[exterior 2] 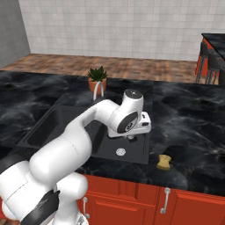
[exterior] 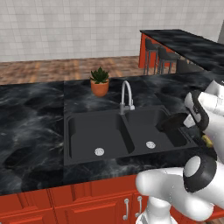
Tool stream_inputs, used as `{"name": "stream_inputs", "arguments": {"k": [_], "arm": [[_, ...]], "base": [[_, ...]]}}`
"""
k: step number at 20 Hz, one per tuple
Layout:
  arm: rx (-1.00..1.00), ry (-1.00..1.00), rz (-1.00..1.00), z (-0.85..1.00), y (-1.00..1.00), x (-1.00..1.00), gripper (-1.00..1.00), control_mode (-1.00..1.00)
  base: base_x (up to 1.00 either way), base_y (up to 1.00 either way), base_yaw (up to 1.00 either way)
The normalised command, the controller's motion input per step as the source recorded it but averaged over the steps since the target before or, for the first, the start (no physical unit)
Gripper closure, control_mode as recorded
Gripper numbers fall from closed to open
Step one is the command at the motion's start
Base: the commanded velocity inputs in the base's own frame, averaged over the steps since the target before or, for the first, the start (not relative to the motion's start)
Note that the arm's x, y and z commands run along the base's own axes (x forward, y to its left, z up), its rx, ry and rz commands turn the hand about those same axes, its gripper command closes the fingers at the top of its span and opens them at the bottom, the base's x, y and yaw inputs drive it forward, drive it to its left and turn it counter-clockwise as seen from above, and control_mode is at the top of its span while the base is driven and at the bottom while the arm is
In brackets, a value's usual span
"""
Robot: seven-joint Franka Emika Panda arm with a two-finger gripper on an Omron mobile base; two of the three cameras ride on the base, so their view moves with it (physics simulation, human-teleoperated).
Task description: Pick the pan and sponge and place them into the sink. Then turn on the water.
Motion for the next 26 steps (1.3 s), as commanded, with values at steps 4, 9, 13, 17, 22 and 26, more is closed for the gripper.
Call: {"name": "stream_inputs", "arguments": {"k": [4,9,13,17,22,26], "arm": [[-0.02,0.06,-0.01,-0.1,0.29,0.3,1.0,-1.0],[-0.04,0.12,0.0,-0.15,0.16,0.37,1.0,-1.0],[-0.04,0.12,0.0,-0.16,0.14,0.36,1.0,-1.0],[-0.03,0.08,0.0,-0.17,0.13,0.32,1.0,-1.0],[0.0,0.01,0.0,-0.35,0.09,0.21,1.0,-1.0],[0.0,-0.02,0.0,-0.48,0.04,0.14,1.0,-1.0]], "base": [[0.0,0.0,0.0],[0.0,0.0,0.0],[0.0,0.0,0.0],[0.0,0.0,0.0],[0.0,0.0,0.0],[0.0,0.0,0.0]]}}
